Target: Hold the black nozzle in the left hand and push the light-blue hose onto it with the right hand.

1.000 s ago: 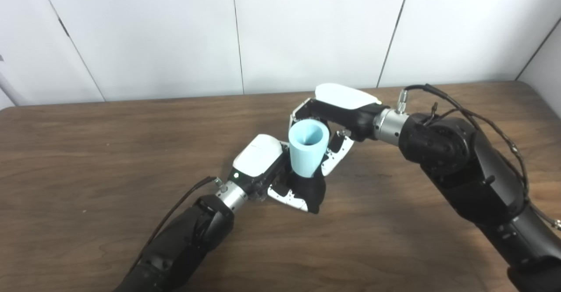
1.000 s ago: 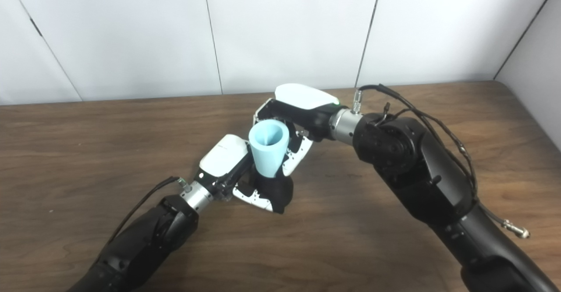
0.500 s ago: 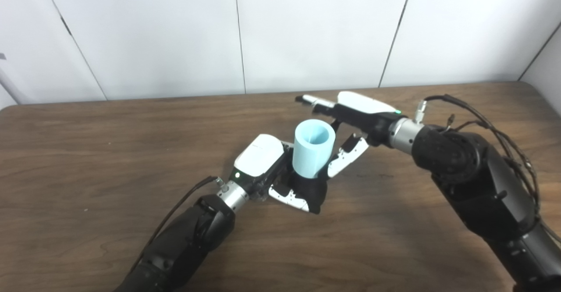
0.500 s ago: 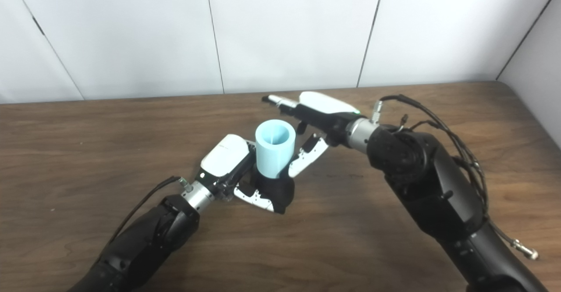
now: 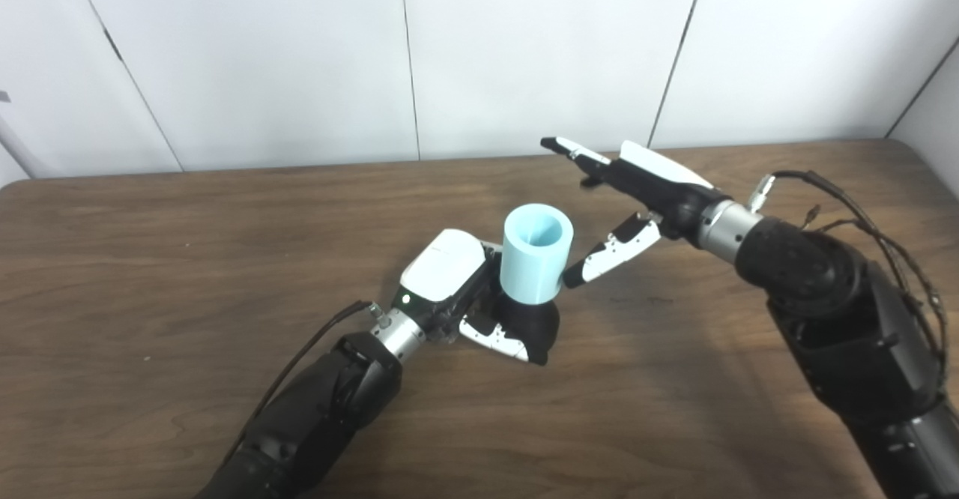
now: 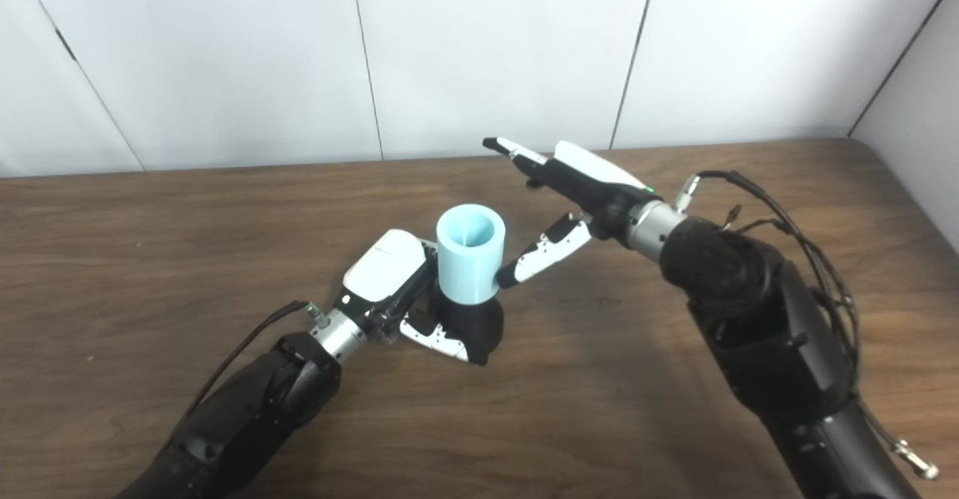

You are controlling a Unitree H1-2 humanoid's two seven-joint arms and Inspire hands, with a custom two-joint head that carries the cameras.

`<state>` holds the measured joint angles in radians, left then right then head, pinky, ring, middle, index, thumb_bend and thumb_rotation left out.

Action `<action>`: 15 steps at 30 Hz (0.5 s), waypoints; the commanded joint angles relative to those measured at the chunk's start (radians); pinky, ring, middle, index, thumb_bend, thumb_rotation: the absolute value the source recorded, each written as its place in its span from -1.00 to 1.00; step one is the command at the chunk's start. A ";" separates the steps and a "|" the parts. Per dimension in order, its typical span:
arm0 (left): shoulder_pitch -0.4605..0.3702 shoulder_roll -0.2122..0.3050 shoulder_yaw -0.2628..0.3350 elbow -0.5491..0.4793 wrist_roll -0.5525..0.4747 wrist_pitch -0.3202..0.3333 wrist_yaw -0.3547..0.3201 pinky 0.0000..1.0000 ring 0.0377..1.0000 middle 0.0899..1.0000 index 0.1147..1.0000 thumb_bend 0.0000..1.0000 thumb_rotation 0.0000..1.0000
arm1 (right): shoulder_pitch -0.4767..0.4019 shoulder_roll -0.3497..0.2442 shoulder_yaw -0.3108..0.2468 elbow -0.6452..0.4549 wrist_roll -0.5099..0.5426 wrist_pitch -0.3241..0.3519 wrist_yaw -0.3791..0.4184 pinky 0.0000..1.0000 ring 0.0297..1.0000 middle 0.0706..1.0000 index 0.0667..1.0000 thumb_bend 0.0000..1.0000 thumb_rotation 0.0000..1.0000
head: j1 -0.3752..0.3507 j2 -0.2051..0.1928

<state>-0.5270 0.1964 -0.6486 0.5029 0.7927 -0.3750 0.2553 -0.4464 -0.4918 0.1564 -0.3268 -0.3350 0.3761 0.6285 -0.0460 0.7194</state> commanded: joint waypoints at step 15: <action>0.105 0.031 -0.039 0.083 0.028 0.033 -0.092 -0.35 -0.19 -0.30 -0.11 0.04 -1.00 | 0.026 -0.133 0.007 -0.226 0.027 -0.271 0.002 1.00 1.00 1.00 1.00 0.98 0.60 | 0.002 0.001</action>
<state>-0.5266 0.1977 -0.6467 0.5030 0.7808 -0.3750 0.2468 -0.3886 -0.6072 0.1773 -0.5211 -0.2860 0.1566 0.6676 -0.0430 0.7194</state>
